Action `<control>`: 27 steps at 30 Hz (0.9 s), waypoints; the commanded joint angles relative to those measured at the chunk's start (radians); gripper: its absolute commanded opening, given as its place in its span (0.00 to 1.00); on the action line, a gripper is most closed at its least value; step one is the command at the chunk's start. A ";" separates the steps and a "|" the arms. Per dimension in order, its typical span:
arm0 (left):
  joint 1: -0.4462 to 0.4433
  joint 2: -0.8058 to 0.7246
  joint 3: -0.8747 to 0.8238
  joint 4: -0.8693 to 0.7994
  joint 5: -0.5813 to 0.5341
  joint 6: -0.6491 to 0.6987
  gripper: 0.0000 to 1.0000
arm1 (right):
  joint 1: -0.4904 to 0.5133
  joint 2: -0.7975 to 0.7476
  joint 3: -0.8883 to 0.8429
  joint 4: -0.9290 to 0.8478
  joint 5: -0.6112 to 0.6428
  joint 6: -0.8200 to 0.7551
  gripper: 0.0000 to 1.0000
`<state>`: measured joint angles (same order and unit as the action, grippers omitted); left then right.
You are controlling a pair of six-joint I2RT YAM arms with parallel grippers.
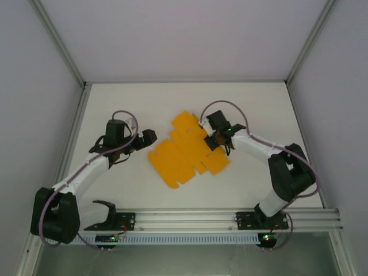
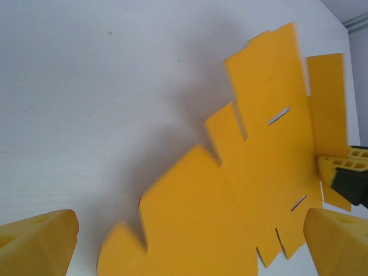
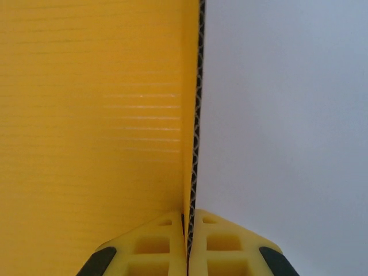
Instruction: Assemble paper box
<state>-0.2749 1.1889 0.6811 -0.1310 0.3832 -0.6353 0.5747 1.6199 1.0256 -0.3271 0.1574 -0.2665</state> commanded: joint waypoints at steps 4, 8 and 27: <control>0.006 0.094 0.146 0.011 0.144 0.050 1.00 | 0.079 0.024 -0.026 0.185 0.159 -0.343 0.00; 0.005 0.181 0.252 0.033 0.217 0.029 1.00 | 0.125 -0.013 -0.086 0.336 0.139 -0.495 0.00; -0.113 0.452 0.463 -0.037 0.415 -0.001 0.77 | 0.150 -0.024 -0.074 0.424 0.103 -0.544 0.00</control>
<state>-0.3630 1.6348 1.1492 -0.1482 0.7284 -0.6247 0.7166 1.6123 0.9478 0.0174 0.2371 -0.8021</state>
